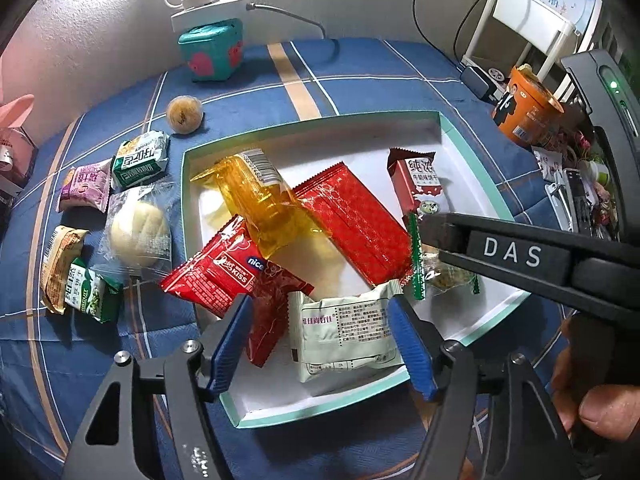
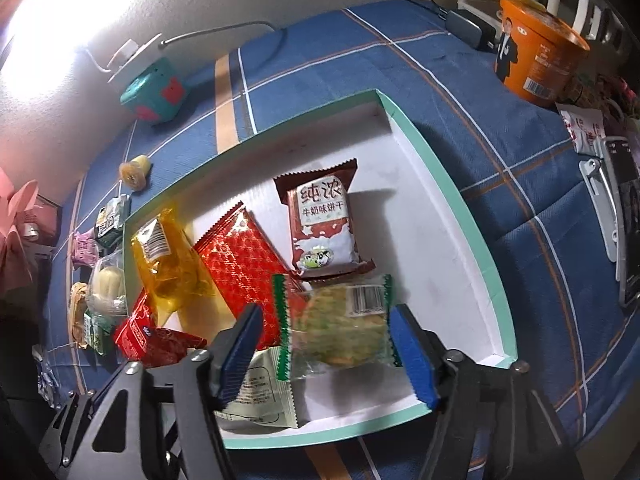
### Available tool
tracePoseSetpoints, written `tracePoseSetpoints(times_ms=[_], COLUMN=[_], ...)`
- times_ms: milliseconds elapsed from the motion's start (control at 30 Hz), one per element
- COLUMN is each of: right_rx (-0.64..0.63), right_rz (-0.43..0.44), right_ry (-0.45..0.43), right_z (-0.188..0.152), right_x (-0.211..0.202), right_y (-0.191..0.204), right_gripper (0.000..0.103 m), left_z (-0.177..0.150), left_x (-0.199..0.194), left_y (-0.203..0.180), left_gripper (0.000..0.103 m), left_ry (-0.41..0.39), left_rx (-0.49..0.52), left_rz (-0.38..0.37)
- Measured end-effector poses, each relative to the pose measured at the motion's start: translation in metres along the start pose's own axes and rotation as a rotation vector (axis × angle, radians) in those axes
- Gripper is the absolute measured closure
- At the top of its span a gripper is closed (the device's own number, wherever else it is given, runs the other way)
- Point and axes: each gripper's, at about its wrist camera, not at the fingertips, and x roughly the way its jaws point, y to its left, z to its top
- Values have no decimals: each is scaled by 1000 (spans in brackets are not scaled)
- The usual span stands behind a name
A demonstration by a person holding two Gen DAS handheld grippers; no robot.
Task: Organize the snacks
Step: 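Carry both packs over the white tray and open both grippers to release them, then move the right gripper to the wrapped bread bun while the left gripper approaches the brown bread pack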
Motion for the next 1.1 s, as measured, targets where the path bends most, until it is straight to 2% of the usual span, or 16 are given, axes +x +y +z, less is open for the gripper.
tracePoseSetpoints(times_ms=[67,133,367,500,733,933,1100], right_rx=[-4,-6,-7,-2,-27,-64,-110], right_rz=[3,6,13,16,14,13,20], right_ry=[-11,-18,-44,-50,-44,-49,-53], right_z=[0,3,5,3,2,-2,-5], right_x=[-3,-2,-9,-14,-12,-14,-15], right_y=[2,5,5,3,8,23,37], right_gripper=[29,26,21,21,21,21,21], left_z=[1,2,7,7,0,-8,-9], left_x=[-2,-4,-16,-22,-28,-30,-33], left_y=[2,5,35,56,105,131,139], left_gripper=[30,22,21,21,21,21,21], left_ry=[-3,-6,-27,-32,-35,-22,-23], left_rx=[-4,-19,-151,-241,-419,-495,-512], left_rz=[6,9,-5,11,91,145,170])
